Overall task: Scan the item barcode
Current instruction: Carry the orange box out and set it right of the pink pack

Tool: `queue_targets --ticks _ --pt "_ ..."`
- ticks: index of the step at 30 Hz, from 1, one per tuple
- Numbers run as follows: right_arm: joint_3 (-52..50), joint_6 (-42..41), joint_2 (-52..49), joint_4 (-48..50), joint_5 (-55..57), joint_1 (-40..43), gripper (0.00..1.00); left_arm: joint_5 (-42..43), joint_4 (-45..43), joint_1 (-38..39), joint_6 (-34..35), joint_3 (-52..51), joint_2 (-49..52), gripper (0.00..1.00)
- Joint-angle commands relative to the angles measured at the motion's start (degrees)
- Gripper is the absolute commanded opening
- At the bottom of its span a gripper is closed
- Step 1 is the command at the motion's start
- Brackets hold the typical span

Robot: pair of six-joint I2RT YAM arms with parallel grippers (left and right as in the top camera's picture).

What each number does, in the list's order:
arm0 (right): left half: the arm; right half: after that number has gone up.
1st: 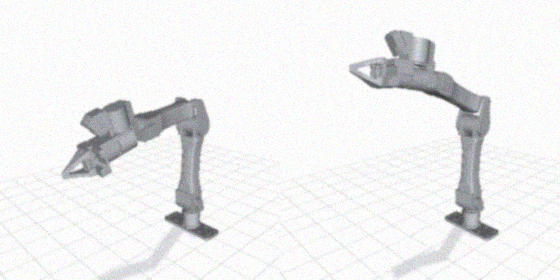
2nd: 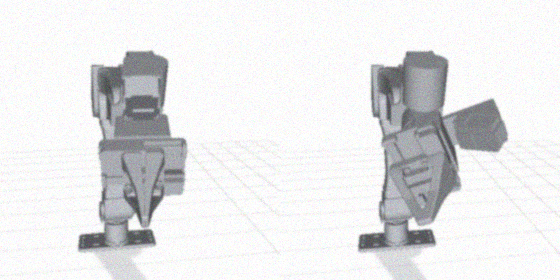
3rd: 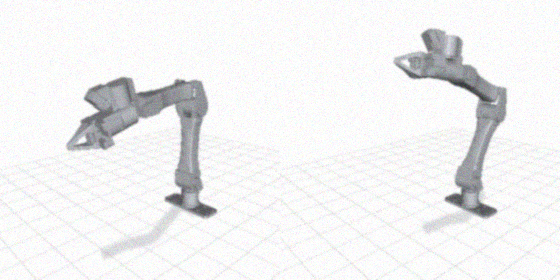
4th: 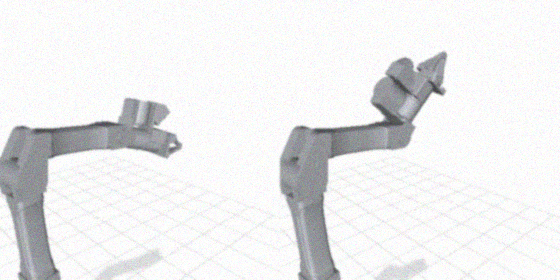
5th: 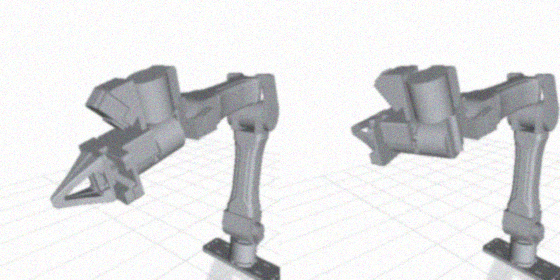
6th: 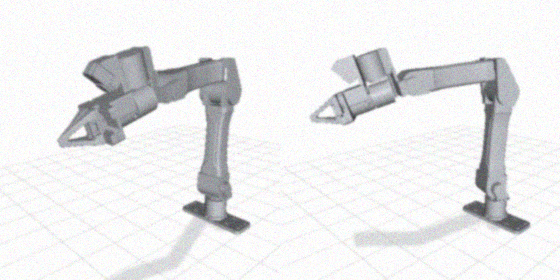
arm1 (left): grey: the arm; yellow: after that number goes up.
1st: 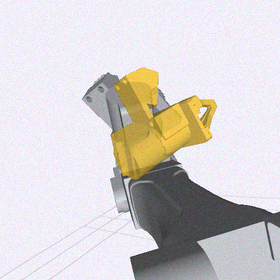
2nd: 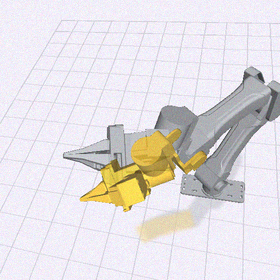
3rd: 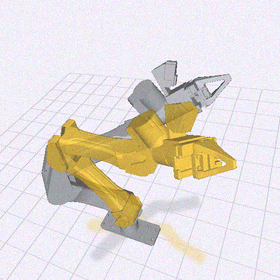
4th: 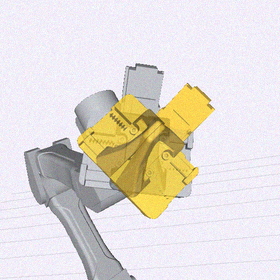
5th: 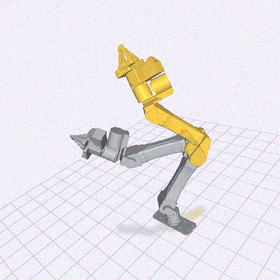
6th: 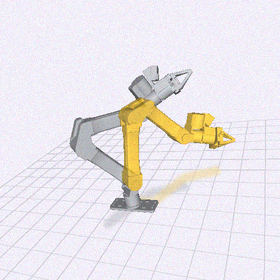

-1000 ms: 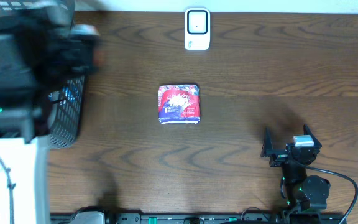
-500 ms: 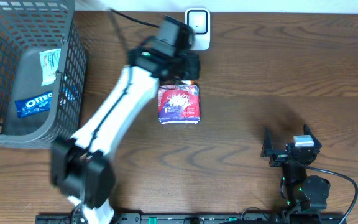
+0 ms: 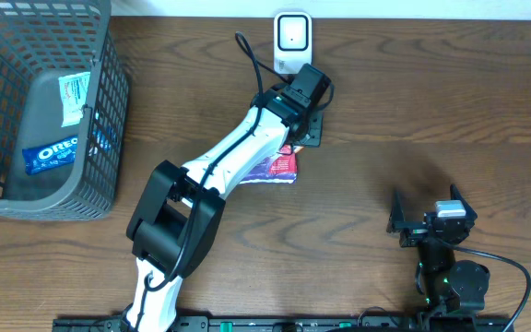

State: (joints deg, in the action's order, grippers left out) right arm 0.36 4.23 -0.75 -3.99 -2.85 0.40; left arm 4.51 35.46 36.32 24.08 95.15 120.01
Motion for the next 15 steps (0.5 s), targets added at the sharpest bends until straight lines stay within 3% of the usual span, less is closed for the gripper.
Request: queue_targets --ticks 1,8,15 --pt "-0.04 0.57 0.00 -0.24 -0.28 -0.35 0.99 -1.33 -0.68 0.09 0.26 -0.42 -0.76 0.55" --pt "-0.04 0.57 0.00 -0.24 -0.28 -0.35 0.99 -1.36 -0.85 -0.81 0.20 0.68 -4.72 0.55" --pt "-0.04 0.57 0.00 -0.24 -0.28 -0.35 0.99 -1.36 -0.81 -3.85 -1.99 0.81 -15.19 0.53"
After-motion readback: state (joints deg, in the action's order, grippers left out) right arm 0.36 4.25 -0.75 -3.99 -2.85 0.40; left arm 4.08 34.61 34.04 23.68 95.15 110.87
